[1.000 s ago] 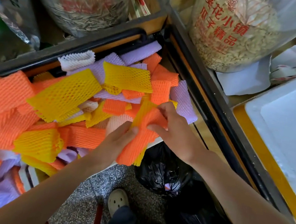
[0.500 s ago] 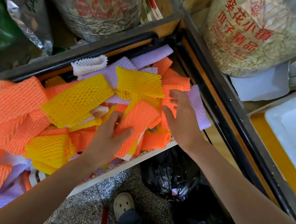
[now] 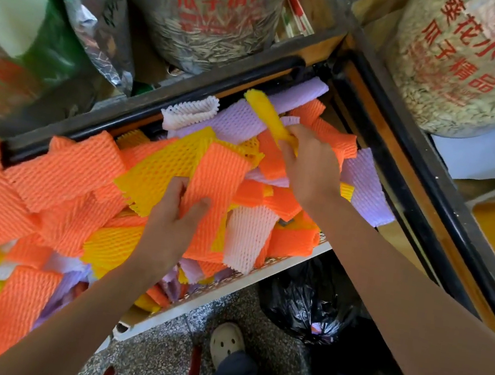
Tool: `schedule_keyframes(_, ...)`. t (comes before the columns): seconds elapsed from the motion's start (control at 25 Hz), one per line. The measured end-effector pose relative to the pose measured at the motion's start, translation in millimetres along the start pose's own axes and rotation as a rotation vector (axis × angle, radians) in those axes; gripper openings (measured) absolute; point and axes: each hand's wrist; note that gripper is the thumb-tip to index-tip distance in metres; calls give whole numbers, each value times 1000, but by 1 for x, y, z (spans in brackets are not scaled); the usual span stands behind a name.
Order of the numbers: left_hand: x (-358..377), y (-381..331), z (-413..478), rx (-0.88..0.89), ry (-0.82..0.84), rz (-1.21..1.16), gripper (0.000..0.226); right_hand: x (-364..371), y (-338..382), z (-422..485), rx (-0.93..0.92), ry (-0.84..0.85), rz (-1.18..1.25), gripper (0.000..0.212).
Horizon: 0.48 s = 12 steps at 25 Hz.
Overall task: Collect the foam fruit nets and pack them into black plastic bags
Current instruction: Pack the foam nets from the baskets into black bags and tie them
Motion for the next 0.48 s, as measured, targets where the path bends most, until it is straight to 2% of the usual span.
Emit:
schedule_keyframes(0.08, 5, -2, 0, -22, -16, -28, 6, -22, 7, -10, -95, -130, 78, 25)
schedule_keyframes(0.16, 15, -7, -3, -42, -16, -55, 9, -39, 14, -31, -154, -112, 167, 32)
schedule_keyframes(0.36, 44, -21, -21, -74, 161, -203, 10, -52, 24, -88, -68, 358, 366, 51)
schedule_keyframes(0.44, 45, -13, -21, -95, 191, -188, 9, -54, 18, -95, -42, 442, 457, 51)
schedule_keyframes(0.48, 44, -8, -19, -107, 194, -162, 17, -56, 13, -95, -34, 441, 473, 47)
Point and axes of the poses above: each hand's wrist, its own z-axis towards the middle knuckle, its own x-axis out of the palm, y = z × x, and after that the axes turned 14 degrees about -y, right-handed
